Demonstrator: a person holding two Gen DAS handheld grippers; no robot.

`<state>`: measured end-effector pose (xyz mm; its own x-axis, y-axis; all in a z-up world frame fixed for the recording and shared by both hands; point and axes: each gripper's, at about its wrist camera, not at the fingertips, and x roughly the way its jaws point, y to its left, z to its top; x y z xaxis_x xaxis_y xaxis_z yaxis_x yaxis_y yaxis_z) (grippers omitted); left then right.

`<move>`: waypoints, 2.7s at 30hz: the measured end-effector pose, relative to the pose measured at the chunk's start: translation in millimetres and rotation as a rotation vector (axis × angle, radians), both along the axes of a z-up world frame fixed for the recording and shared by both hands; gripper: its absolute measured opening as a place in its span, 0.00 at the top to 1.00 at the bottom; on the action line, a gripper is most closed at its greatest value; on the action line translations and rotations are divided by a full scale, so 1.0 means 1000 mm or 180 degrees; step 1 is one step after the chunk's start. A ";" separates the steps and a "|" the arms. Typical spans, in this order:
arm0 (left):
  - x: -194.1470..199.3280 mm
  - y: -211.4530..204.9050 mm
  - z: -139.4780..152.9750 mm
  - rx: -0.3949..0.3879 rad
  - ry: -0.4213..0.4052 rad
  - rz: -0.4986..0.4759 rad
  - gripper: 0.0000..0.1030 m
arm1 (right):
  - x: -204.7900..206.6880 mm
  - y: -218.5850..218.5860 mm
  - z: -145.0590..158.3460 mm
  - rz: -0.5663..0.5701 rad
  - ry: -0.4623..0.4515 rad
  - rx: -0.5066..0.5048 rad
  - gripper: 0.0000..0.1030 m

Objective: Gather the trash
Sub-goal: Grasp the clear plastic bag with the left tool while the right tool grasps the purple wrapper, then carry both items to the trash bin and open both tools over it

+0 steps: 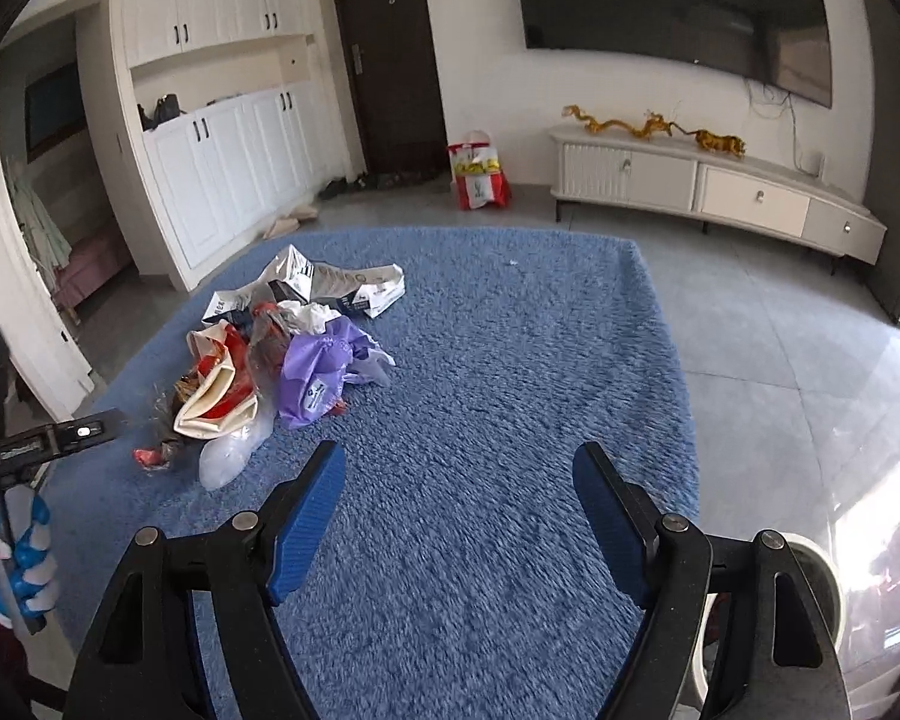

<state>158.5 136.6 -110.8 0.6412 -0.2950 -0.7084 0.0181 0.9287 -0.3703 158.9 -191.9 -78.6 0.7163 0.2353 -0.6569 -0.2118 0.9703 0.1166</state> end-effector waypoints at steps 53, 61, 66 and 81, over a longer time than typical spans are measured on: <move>-0.090 0.001 0.048 0.0005 -0.0527 -0.0003 0.87 | 0.016 0.007 0.013 0.0336 0.0096 0.0909 0.97; -0.090 -0.049 0.080 0.0075 -0.0696 -0.0389 0.87 | -0.016 -0.042 0.032 0.0155 -0.0170 0.1072 0.97; -0.075 -0.117 0.092 0.0147 -0.0754 -0.0851 0.87 | -0.041 -0.102 0.034 -0.0194 -0.0311 0.1115 0.97; -0.010 -0.403 0.048 0.0123 -0.0110 -0.2388 0.87 | -0.093 -0.294 -0.048 -0.1576 0.0004 0.0865 0.97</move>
<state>148.4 -266.2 -62.8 0.2998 -0.6369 -0.7103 0.6623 0.6748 -0.3255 65.9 -486.0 -126.1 0.7836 0.0321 -0.6205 0.2615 0.8889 0.3763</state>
